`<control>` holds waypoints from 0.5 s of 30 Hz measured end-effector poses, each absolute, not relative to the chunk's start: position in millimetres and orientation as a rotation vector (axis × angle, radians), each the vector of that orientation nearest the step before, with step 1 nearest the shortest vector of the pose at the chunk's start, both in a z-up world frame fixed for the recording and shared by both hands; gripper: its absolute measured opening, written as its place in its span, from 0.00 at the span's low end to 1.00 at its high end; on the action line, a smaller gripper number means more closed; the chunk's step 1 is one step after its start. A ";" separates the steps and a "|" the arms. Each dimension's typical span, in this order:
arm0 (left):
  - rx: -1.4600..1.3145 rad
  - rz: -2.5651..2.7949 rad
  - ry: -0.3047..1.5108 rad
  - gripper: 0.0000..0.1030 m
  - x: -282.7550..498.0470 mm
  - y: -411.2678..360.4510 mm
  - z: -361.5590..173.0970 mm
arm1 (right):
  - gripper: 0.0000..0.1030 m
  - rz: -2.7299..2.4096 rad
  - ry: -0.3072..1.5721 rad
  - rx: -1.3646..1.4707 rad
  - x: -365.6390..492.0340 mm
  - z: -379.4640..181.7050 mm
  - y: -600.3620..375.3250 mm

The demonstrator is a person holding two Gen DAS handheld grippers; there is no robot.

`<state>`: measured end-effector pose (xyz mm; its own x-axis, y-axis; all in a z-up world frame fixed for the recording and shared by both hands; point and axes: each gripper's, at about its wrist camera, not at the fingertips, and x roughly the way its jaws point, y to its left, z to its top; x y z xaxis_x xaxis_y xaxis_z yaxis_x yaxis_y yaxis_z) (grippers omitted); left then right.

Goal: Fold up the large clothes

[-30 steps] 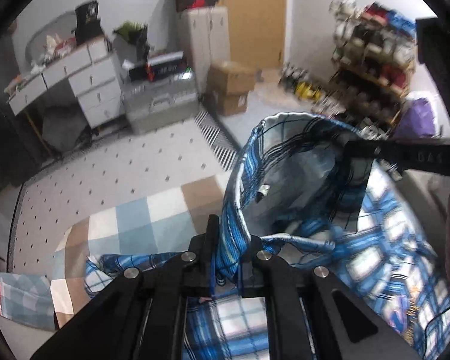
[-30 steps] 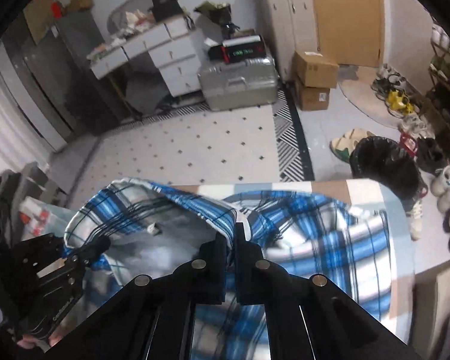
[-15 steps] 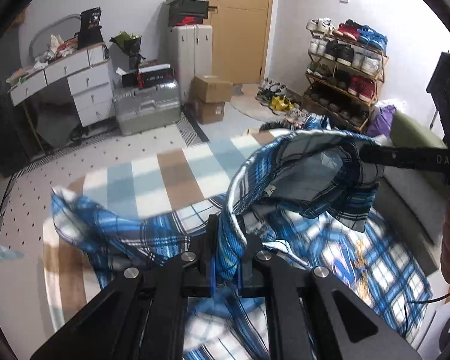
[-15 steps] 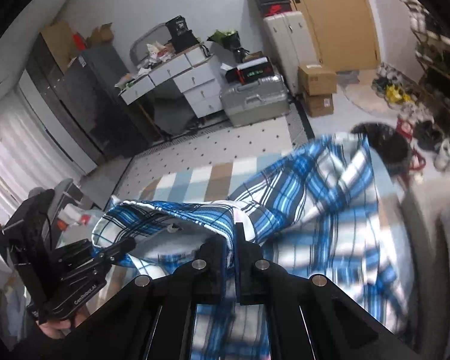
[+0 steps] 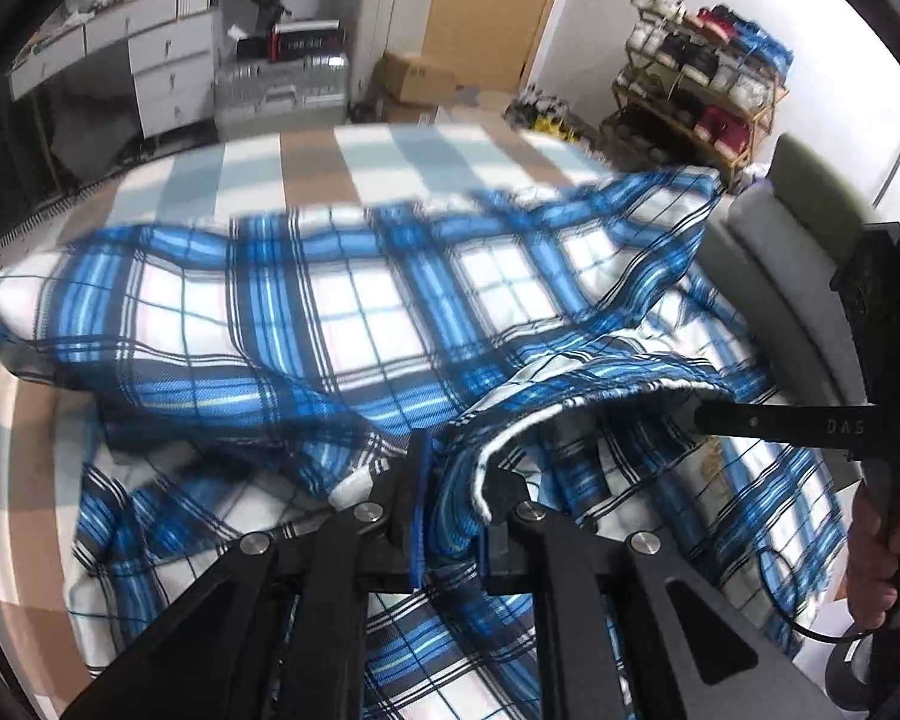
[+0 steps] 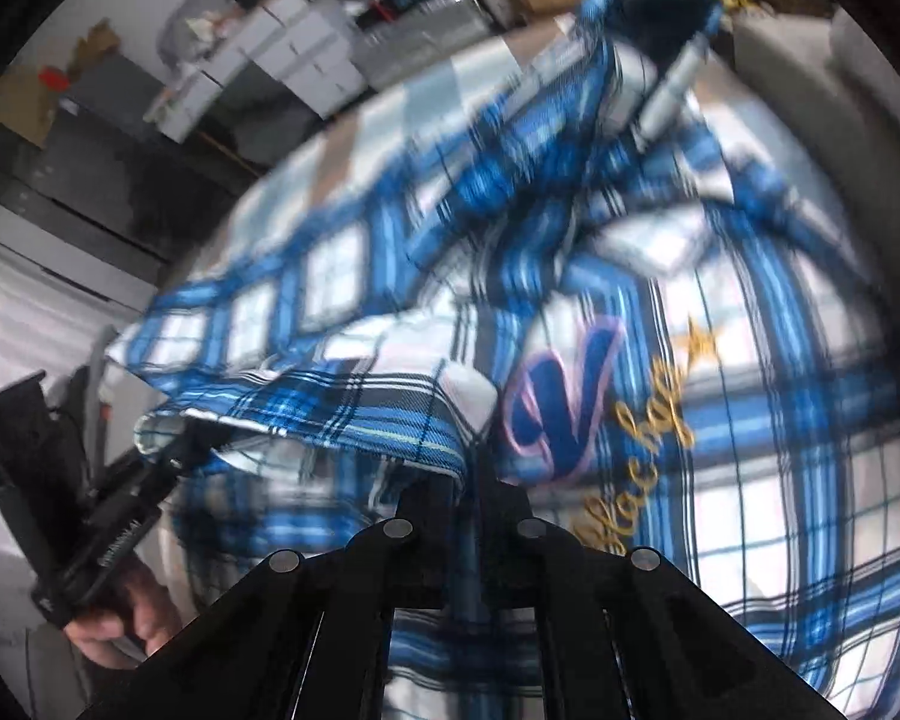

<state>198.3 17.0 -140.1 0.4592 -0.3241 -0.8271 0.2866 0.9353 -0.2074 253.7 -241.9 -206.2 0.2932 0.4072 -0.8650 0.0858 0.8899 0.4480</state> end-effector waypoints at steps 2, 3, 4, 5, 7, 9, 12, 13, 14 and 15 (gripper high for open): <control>-0.044 -0.371 1.083 0.10 206.2 15.5 -150.4 | 0.09 0.217 1.304 0.466 257.5 -215.1 -242.4; -0.045 -0.370 1.111 0.10 206.5 14.8 -153.2 | 0.13 0.220 1.324 0.466 258.6 -217.7 -242.3; -0.048 -0.368 1.127 0.11 204.2 15.4 -155.1 | 0.17 0.225 1.330 0.475 257.1 -218.2 -243.3; -0.056 -0.377 1.137 0.13 204.7 16.6 -153.4 | 0.19 0.240 1.325 0.488 251.4 -215.8 -244.1; -0.065 -0.400 1.122 0.23 198.6 19.6 -147.7 | 0.34 0.266 1.305 0.484 242.1 -203.0 -246.5; -0.073 -0.423 1.090 0.44 191.5 25.2 -132.8 | 0.36 0.282 1.284 0.476 226.7 -185.9 -252.8; -0.077 -0.449 1.013 0.53 175.4 33.3 -107.3 | 0.37 0.330 1.230 0.464 198.5 -143.2 -258.6; -0.075 -0.456 0.993 0.53 168.6 35.5 -101.1 | 0.38 0.340 1.205 0.443 187.1 -124.6 -260.1; -0.075 -0.460 0.963 0.53 160.9 38.5 -88.2 | 0.38 0.343 1.185 0.422 176.7 -111.2 -260.3; -0.079 -0.462 0.931 0.53 151.2 42.6 -74.1 | 0.41 0.343 1.153 0.389 161.8 -91.0 -261.4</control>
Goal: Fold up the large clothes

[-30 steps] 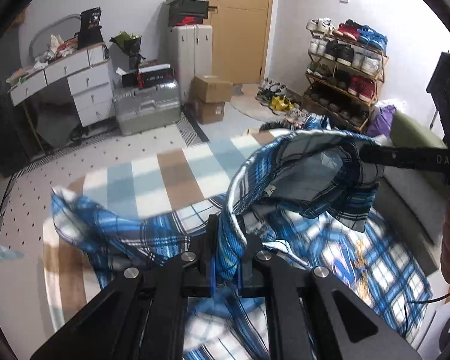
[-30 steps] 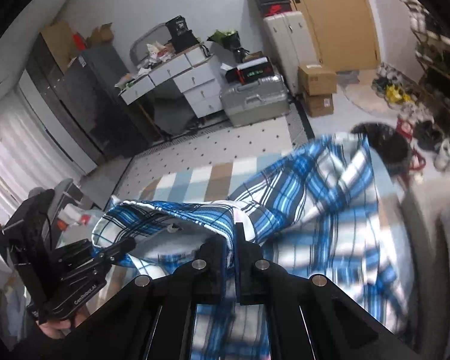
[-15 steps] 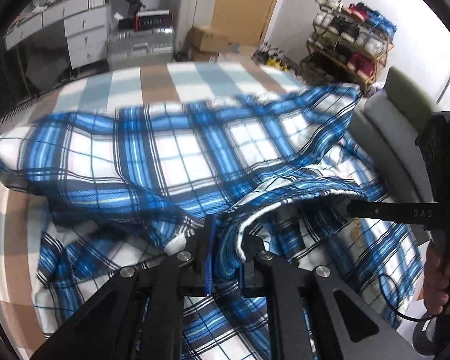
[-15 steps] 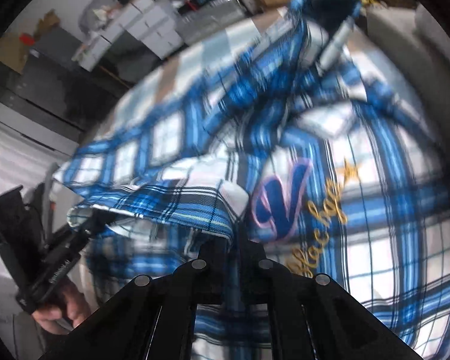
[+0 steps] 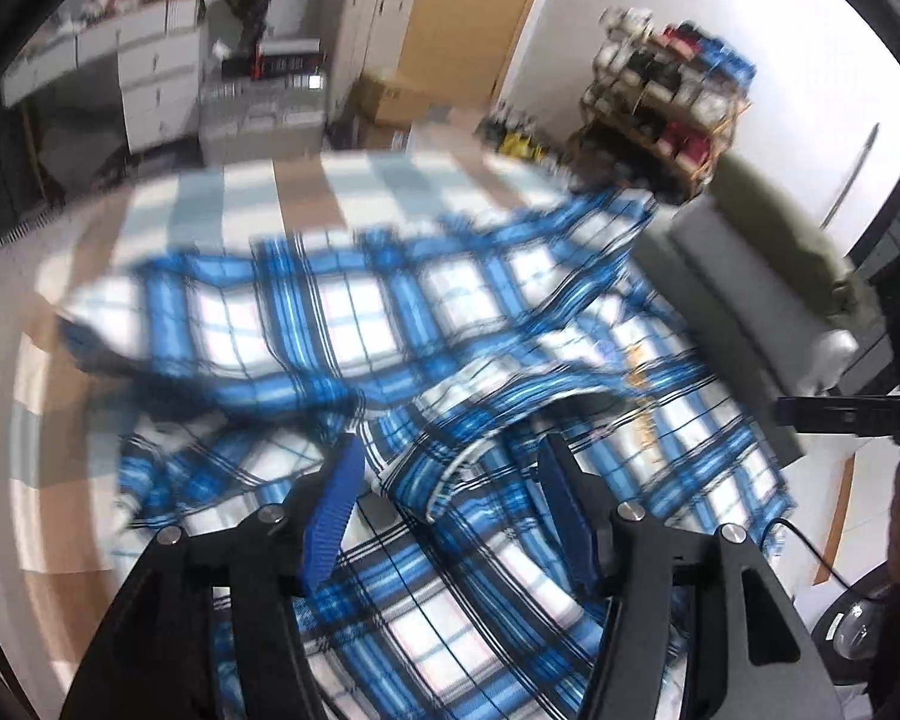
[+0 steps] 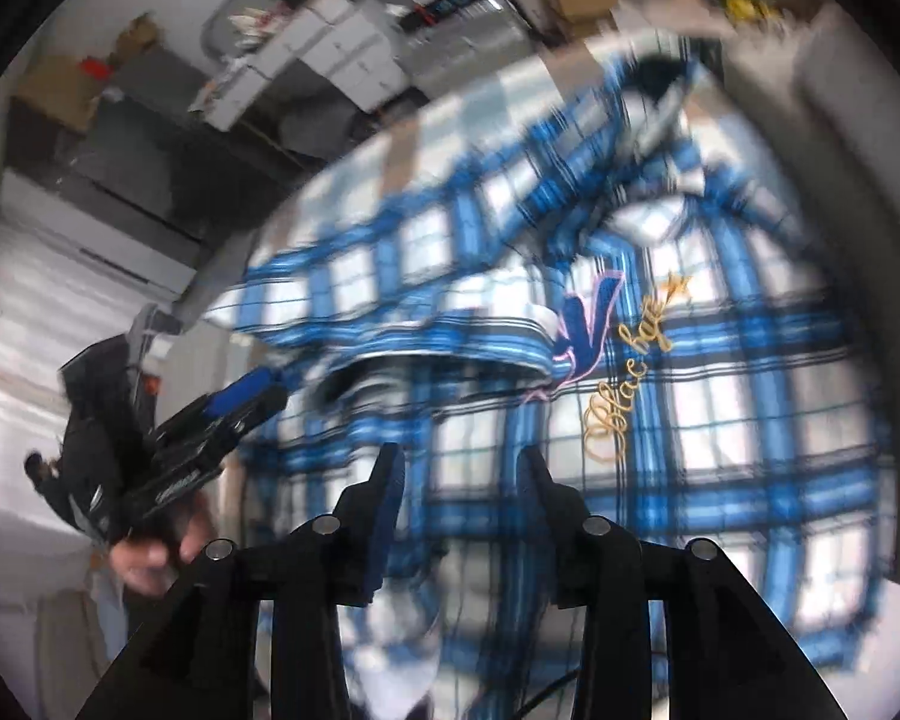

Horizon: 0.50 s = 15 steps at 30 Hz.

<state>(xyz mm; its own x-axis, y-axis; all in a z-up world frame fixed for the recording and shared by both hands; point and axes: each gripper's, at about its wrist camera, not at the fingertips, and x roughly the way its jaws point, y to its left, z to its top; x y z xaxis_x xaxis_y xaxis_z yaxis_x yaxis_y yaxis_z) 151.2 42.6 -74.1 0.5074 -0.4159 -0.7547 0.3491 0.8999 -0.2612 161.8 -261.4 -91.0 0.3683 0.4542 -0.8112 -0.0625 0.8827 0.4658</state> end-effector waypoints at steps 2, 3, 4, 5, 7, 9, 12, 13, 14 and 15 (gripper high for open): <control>-0.094 -0.484 0.859 0.54 128.7 52.5 -47.3 | 0.50 0.336 1.101 0.343 133.8 -57.4 -263.1; -0.098 -0.487 0.832 0.54 115.8 58.3 -43.3 | 0.54 0.333 1.082 0.327 121.8 -42.0 -263.6; -0.103 -0.491 0.801 0.56 102.6 60.9 -28.6 | 0.57 0.335 1.067 0.320 109.3 -27.4 -265.1; -0.106 -0.474 0.772 0.62 81.1 66.1 -8.7 | 0.58 0.346 1.051 0.328 94.0 -9.4 -265.5; -0.113 -0.440 0.731 0.73 42.4 73.1 15.7 | 0.66 0.379 1.029 0.366 62.3 19.5 -271.2; -0.122 -0.388 0.698 0.83 3.2 80.6 35.0 | 0.73 0.411 1.015 0.389 31.0 39.6 -274.2; -0.157 -0.380 0.613 0.85 -44.2 94.8 59.3 | 0.80 0.461 0.954 0.385 -7.1 68.9 -270.1; -0.167 -0.374 0.594 0.88 -48.8 98.1 63.3 | 0.88 0.466 0.919 0.379 -15.0 75.9 -266.5; -0.177 -0.351 0.552 0.97 -58.1 103.5 72.0 | 0.93 0.458 0.857 0.351 -22.4 83.9 -265.0; -0.176 -0.319 0.514 0.99 -58.5 104.9 75.6 | 1.00 0.444 0.811 0.320 -24.5 85.4 -261.3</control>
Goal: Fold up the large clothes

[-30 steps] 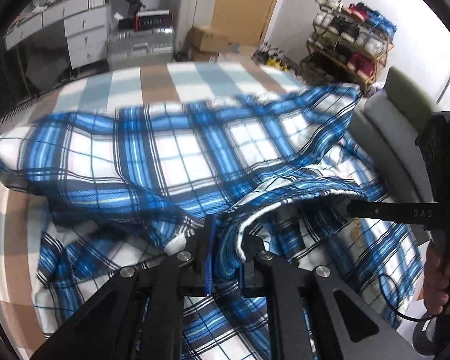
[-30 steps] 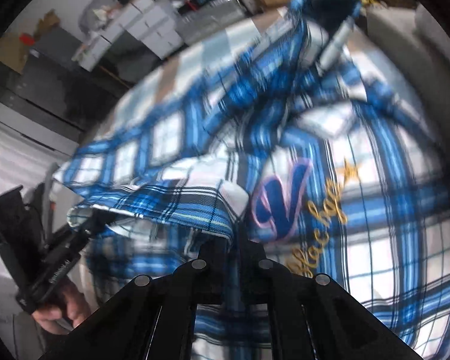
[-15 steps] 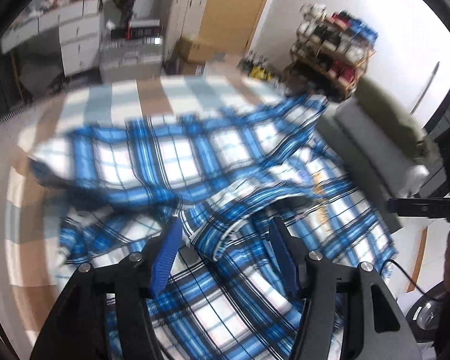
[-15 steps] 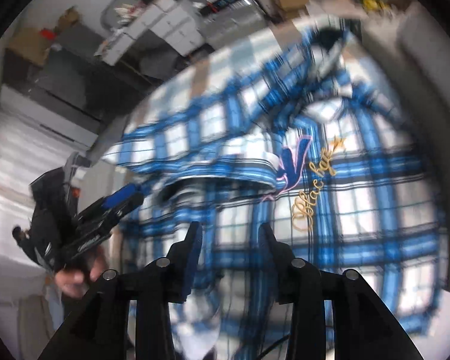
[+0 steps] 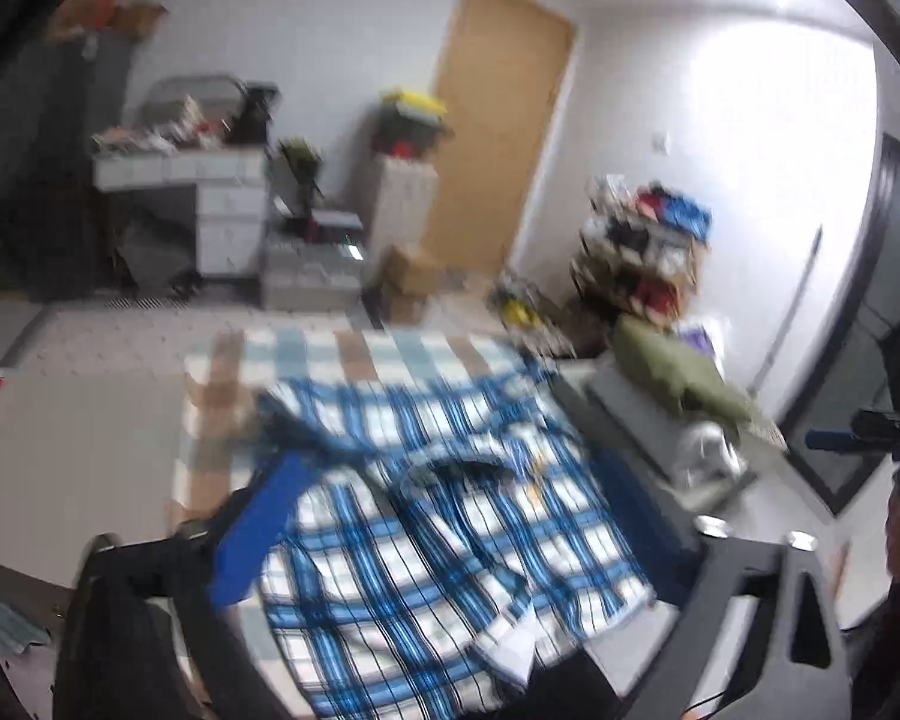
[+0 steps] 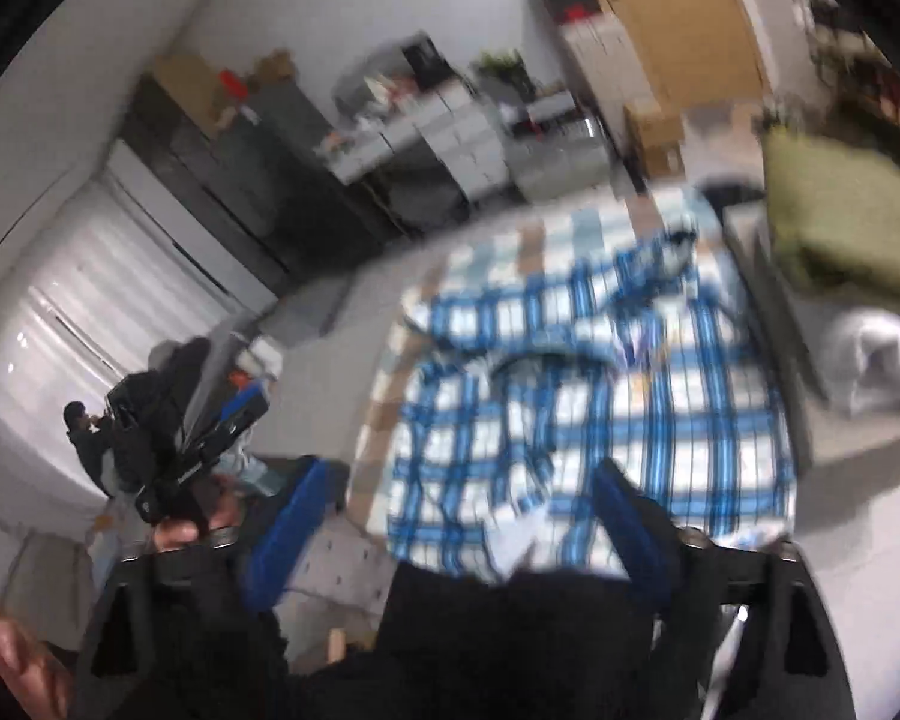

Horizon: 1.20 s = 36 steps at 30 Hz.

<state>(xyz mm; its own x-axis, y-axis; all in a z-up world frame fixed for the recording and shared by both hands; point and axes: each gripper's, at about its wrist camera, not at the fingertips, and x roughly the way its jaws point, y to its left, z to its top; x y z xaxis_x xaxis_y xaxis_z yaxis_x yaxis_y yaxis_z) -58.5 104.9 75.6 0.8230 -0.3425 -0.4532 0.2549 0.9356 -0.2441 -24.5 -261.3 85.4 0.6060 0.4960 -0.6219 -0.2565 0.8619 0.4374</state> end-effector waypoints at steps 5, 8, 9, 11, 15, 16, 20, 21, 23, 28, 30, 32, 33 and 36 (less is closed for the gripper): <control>-0.123 -0.123 0.469 0.99 -2.4 108.9 60.6 | 1.00 0.344 0.680 0.166 26.5 51.4 -237.8; -0.144 -0.055 0.564 0.99 53.8 121.1 23.5 | 1.00 0.280 0.754 0.177 94.2 0.8 -238.7; -0.149 -0.037 0.589 0.99 65.1 124.8 14.3 | 1.00 0.238 0.786 0.171 123.9 -21.5 -241.2; -0.196 0.036 0.677 0.99 101.9 137.2 -17.2 | 1.00 0.172 0.847 0.161 172.7 -59.7 -249.1; -0.301 -0.021 0.754 0.99 130.3 146.5 -66.3 | 0.93 0.086 0.994 0.193 262.3 -130.2 -274.4; -0.289 -0.019 0.770 0.99 133.3 145.3 -77.3 | 0.85 0.086 1.012 0.228 280.2 -142.1 -282.8; -0.226 0.016 0.818 0.99 134.1 139.8 -94.9 | 0.82 0.051 1.038 0.311 340.5 -170.9 -300.7; -0.220 0.012 0.831 0.99 131.3 139.0 -92.7 | 0.79 0.061 1.039 0.337 352.9 -176.7 -302.3; -0.213 0.012 0.853 0.99 134.8 137.7 -96.2 | 0.63 0.068 1.026 0.358 368.4 -182.8 -303.0; -0.194 0.007 0.864 0.99 142.2 137.1 -90.0 | 0.03 0.098 0.958 0.508 355.2 -196.0 -319.9; -0.187 0.007 0.856 0.99 144.8 136.3 -89.3 | 0.03 0.140 0.911 0.532 337.1 -196.3 -324.5; -0.182 0.008 0.855 0.99 146.6 136.1 -88.2 | 0.02 0.145 0.900 0.519 324.2 -202.0 -328.4; -0.184 0.002 0.856 0.99 147.7 135.2 -88.3 | 0.02 0.151 0.921 0.518 318.7 -210.1 -330.7; -0.183 -0.003 0.869 0.99 153.5 130.0 -92.5 | 0.02 0.076 1.011 0.431 315.0 -230.7 -330.5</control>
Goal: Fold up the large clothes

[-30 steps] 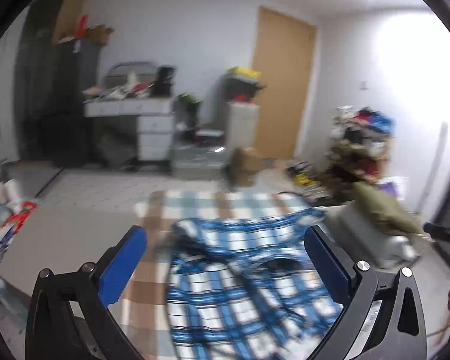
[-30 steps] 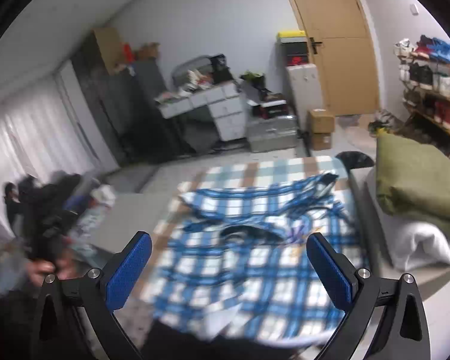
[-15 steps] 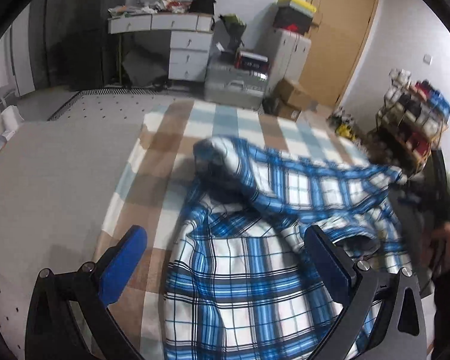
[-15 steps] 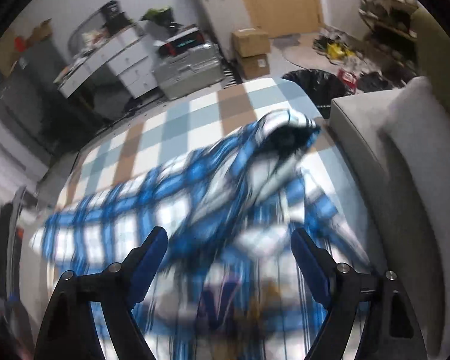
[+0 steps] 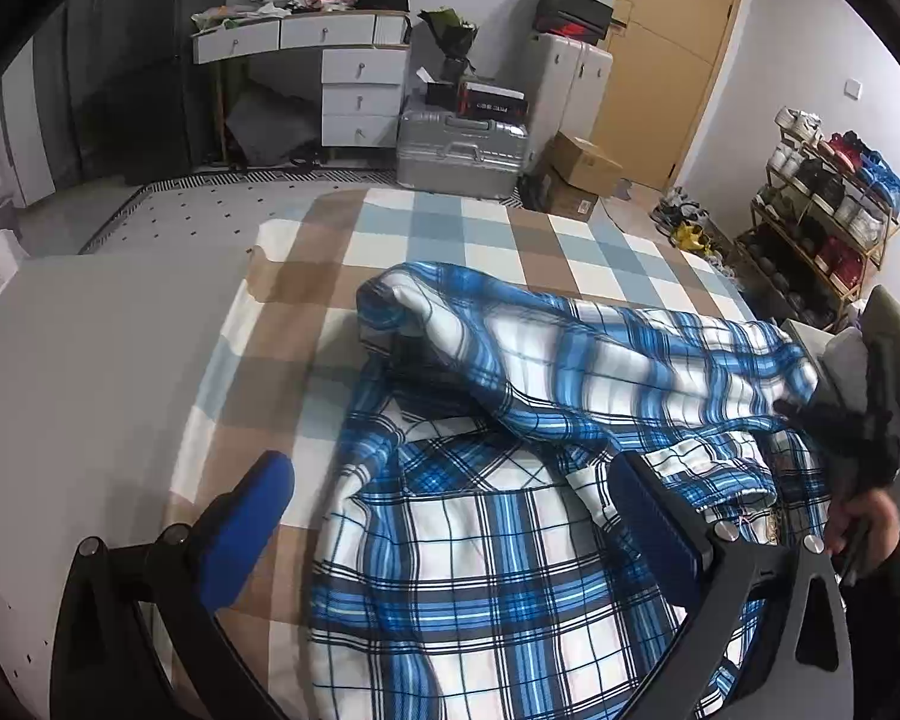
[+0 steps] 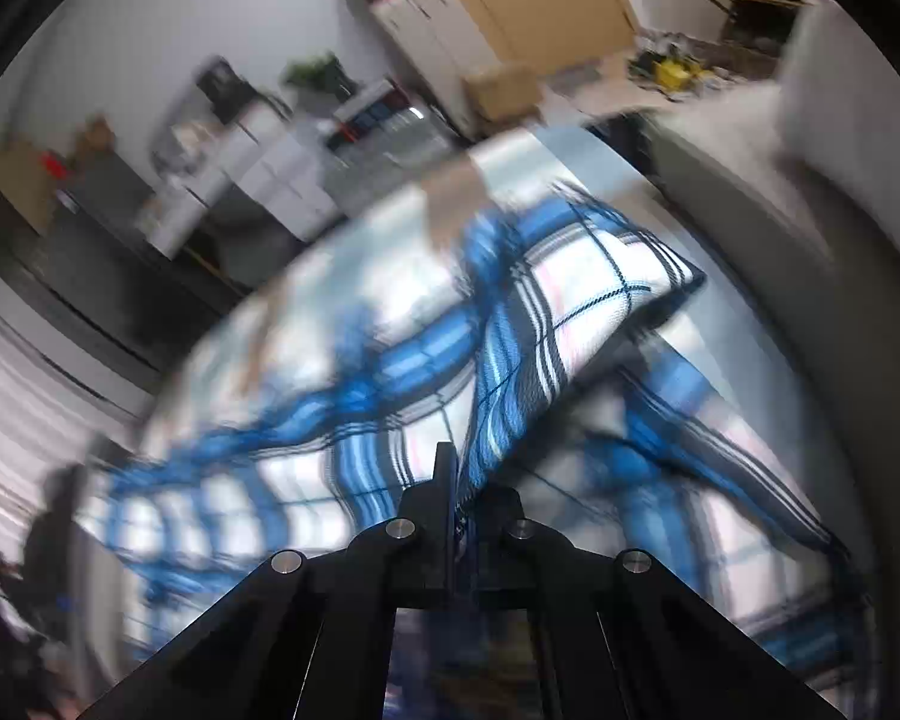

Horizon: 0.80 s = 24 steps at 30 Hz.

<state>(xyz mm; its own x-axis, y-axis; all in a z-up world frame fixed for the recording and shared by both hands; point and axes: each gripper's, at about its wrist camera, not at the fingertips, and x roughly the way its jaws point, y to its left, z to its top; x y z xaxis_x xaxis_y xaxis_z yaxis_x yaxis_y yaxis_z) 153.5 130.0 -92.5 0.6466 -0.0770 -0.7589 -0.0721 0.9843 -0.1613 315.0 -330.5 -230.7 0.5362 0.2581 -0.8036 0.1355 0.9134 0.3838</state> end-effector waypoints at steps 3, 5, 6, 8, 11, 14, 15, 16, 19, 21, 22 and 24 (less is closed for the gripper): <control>-0.170 -0.013 0.880 0.99 153.2 126.0 -94.5 | 0.10 0.019 1.072 0.332 312.2 -229.6 -322.6; -0.162 -0.010 0.882 0.99 152.0 124.8 -94.4 | 0.21 -0.003 1.098 0.247 306.3 -218.1 -313.3; -0.157 -0.009 0.882 0.99 151.3 124.1 -93.7 | 0.32 -0.002 1.087 0.184 299.3 -207.8 -306.8; -0.138 0.000 0.881 0.99 149.9 126.7 -92.3 | 0.37 0.001 1.063 0.094 290.6 -190.3 -296.0; -0.126 0.029 0.872 0.99 155.0 134.0 -88.7 | 0.38 0.029 0.988 -0.022 287.7 -157.0 -280.7; -0.159 0.047 0.866 0.99 162.8 145.7 -85.1 | 0.59 -0.013 0.905 -0.095 305.0 -130.5 -274.6; -0.173 0.051 0.866 0.99 164.9 149.3 -84.7 | 0.59 -0.034 0.876 -0.096 312.6 -124.0 -275.2; -0.197 0.047 0.863 0.99 168.1 155.0 -84.0 | 0.59 -0.032 0.856 -0.097 322.5 -120.6 -274.9; -0.284 0.040 0.929 0.99 190.8 174.4 -88.6 | 0.66 -0.042 0.905 -0.179 357.3 -135.6 -271.4; -0.341 0.012 0.950 0.99 207.3 182.3 -91.7 | 0.66 -0.030 0.965 -0.195 379.1 -159.3 -271.3; -0.351 0.008 0.954 0.99 213.0 183.9 -92.8 | 0.64 -0.045 1.022 -0.207 389.0 -179.3 -275.1; -0.370 0.005 0.967 0.99 232.3 186.9 -97.3 | 0.64 -0.067 1.108 -0.210 397.1 -208.8 -281.7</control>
